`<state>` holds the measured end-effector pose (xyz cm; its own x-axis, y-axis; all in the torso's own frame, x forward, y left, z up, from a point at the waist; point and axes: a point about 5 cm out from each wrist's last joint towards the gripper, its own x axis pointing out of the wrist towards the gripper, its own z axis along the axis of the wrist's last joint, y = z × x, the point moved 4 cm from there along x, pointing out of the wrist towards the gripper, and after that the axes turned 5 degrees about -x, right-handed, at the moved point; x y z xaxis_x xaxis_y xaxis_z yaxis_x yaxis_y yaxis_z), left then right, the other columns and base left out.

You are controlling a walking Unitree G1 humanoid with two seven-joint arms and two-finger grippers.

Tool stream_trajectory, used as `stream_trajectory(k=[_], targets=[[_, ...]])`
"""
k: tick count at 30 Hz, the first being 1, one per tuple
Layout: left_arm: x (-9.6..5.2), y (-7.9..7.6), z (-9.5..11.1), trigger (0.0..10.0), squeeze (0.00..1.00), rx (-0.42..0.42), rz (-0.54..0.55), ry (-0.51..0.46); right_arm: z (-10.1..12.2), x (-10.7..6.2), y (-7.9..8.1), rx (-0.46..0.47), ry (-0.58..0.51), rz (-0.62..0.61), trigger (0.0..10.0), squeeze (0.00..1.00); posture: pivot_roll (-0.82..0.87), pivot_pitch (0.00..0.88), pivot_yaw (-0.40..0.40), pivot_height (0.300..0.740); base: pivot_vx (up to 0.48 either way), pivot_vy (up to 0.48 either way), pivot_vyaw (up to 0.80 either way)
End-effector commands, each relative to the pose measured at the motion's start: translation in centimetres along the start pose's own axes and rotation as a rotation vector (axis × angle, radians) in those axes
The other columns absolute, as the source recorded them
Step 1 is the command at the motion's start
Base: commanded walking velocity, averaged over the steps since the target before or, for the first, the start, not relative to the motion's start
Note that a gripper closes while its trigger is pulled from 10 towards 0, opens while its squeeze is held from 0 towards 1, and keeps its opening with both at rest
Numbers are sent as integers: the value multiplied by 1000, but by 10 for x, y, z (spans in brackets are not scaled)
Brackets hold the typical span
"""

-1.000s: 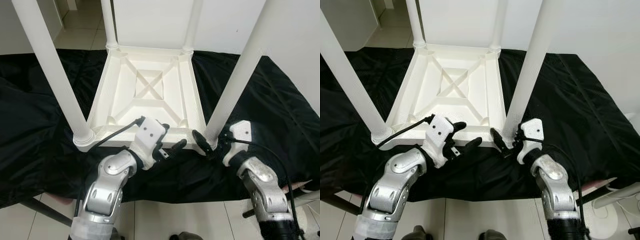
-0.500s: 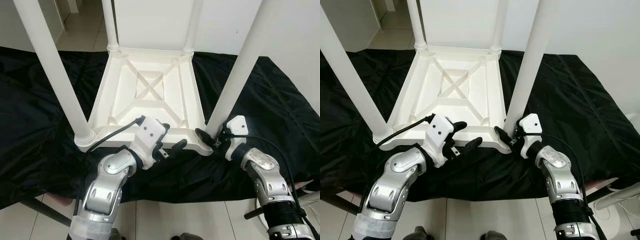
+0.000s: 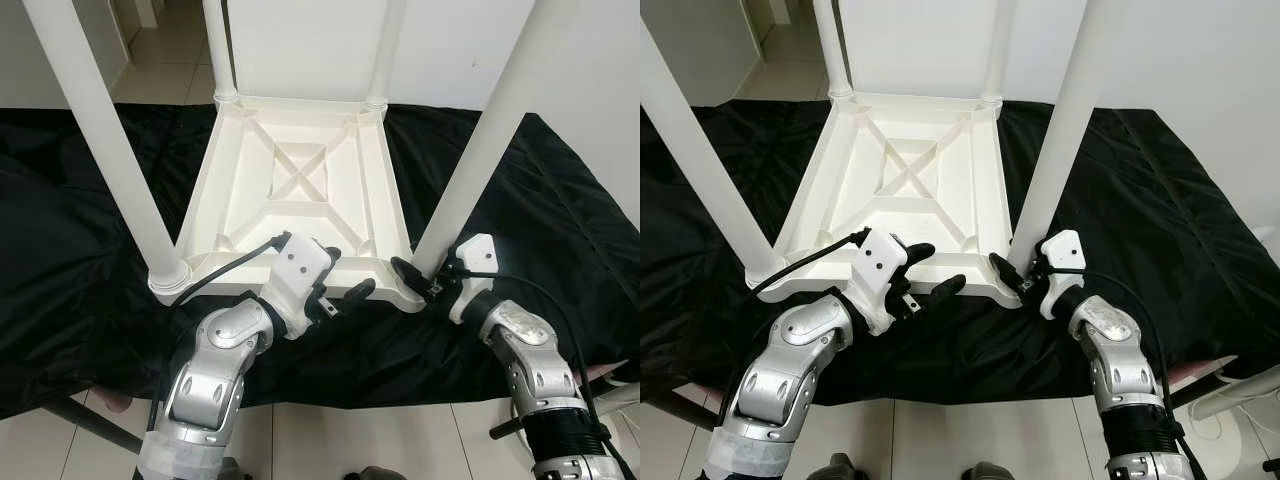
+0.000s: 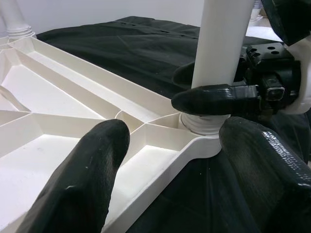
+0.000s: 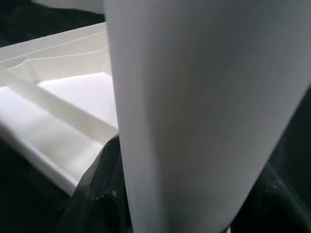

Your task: Building children table

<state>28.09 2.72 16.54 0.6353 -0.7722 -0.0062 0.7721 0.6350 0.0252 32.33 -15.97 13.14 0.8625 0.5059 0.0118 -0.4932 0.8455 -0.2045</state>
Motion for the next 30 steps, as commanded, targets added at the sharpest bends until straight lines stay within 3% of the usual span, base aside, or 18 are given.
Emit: stream_trajectory(k=[1, 2, 5, 8, 14, 23, 24, 26, 27, 30], targets=[[1, 5, -1, 10000, 0, -4, 63, -4, -7, -1, 3, 14, 45, -75, 10000, 0, -47, 26, -16, 740, 0, 0, 0], [1, 5, -1, 10000, 0, -4, 63, -4, -7, -1, 3, 14, 45, -75, 10000, 0, -47, 26, -16, 740, 0, 0, 0], [1, 5, -1, 10000, 0, -6, 65, -2, -5, -3, 11, 52, 37, -225, 10000, 0, -50, 30, -15, 740, 0, 0, 0], [2, 5, -1, 10000, 0, -6, 65, -3, -5, -4, 12, 56, 42, -252, 10000, 0, -50, 31, -14, 740, 0, 0, 0], [3, 4, -1, 10000, 0, -5, 62, -3, -13, 2, 23, 96, 119, -409, 10000, 0, -47, 30, -18, 740, 0, 0, 0], [2, 5, -1, 10000, 0, -5, 70, -6, -10, 6, 30, 136, 128, -496, 10000, 0, -39, 31, -24, 740, 0, 0, 0], [2, 5, -1, 10000, 0, -7, 72, -7, -8, 7, 32, 147, 118, -496, 10000, 192, -39, 31, -24, 740, 0, 0, 0], [2, 5, -1, 10000, 0, -7, 72, -7, -8, 7, 32, 147, 118, -496, 10000, 192, -39, 31, -24, 740, 0, 0, 0], [3, 5, -1, 10000, 0, -7, 73, -7, -5, 8, 34, 159, 104, -475, 10000, 1000, -41, 28, -24, 740, 0, 0, 0], [3, 5, -1, 10000, 0, -6, 72, -7, -2, 7, 33, 162, 85, -445, 10000, 1000, -43, 27, -26, 740, 0, 0, 0]])
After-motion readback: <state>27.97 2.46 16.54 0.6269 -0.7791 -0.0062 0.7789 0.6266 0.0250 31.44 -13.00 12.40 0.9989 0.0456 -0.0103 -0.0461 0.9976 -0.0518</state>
